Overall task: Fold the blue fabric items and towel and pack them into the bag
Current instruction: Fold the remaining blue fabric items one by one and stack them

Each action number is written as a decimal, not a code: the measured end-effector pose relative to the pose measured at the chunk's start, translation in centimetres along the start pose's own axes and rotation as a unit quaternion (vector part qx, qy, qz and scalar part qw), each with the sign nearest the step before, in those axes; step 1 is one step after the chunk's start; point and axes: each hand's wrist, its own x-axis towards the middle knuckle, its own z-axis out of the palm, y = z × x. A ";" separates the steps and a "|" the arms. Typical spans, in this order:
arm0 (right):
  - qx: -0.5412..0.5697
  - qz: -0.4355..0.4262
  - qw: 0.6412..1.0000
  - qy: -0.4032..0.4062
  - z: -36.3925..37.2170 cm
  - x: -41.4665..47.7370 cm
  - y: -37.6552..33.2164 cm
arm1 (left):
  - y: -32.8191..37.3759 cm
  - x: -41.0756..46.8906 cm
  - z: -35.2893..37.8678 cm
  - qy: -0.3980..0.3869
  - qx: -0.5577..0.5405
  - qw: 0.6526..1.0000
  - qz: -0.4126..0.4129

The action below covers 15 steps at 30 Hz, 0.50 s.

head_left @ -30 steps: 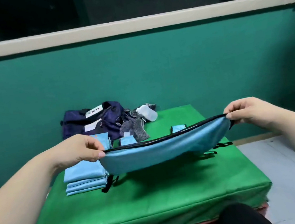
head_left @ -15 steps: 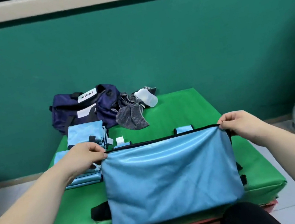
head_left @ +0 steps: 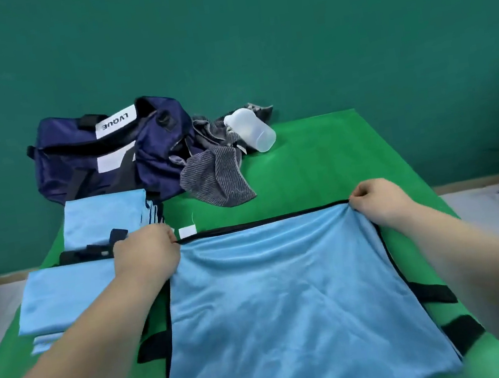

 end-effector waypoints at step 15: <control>-0.116 -0.161 0.980 -0.012 3.8 -8.3 -1.3 | 0.3 -9.7 3.6 0.069 0.006 0.962 0.265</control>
